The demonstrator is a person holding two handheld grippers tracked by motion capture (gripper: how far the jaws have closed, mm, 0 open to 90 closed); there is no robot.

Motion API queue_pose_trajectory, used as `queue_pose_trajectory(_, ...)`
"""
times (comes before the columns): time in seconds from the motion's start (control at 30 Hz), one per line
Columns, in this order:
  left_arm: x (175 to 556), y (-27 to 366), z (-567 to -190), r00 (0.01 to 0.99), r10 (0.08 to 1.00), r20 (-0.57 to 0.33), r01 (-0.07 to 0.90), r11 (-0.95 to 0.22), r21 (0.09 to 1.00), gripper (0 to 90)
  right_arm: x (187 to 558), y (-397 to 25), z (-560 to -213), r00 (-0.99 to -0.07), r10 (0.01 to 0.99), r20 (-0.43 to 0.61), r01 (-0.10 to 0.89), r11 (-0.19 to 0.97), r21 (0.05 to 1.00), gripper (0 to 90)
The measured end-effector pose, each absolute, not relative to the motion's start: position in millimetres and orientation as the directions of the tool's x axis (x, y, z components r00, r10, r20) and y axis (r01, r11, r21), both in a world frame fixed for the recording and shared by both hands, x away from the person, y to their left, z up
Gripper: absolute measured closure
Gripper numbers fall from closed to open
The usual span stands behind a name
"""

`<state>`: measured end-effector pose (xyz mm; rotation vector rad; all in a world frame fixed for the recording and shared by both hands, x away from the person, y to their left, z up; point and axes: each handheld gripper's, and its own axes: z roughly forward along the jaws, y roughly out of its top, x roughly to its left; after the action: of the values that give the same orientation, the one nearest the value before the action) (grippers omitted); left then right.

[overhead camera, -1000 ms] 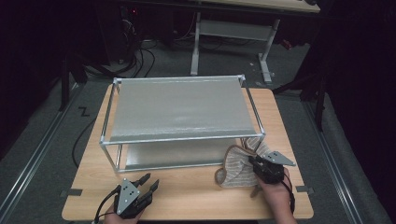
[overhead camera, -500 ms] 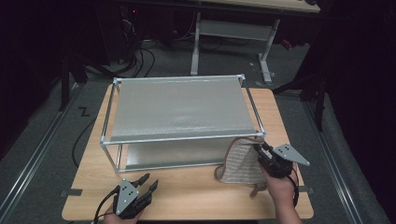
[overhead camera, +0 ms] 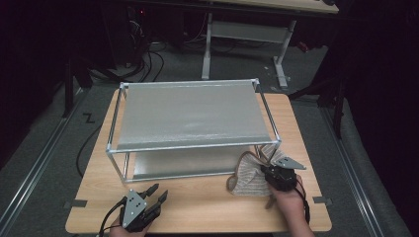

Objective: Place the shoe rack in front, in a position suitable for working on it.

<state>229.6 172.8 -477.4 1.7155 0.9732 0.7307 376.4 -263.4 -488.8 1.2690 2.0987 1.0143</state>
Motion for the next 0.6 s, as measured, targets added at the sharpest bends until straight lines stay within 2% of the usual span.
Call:
queue_pose_trajectory(0.17, 227, 177, -462, 0.486, 0.873, 0.043, 0.229, -0.175, 0.958, 59.9, 376, -263, -488, -0.452, 0.892, -0.030, 0.537, 0.299, 0.789, 74.8)
queue_pose_trajectory(0.4, 232, 194, -402, 0.420, 0.903, 0.091, 0.092, -0.142, 0.986, 60.3, 374, -263, -488, -0.456, 0.889, -0.035, 0.536, 0.305, 0.787, 75.0)
queue_pose_trajectory(0.6, 254, 197, -386, 0.365, 0.927, 0.091, 0.099, -0.135, 0.986, 60.3, 372, -264, -488, -0.460, 0.887, -0.037, 0.536, 0.311, 0.785, 75.0)
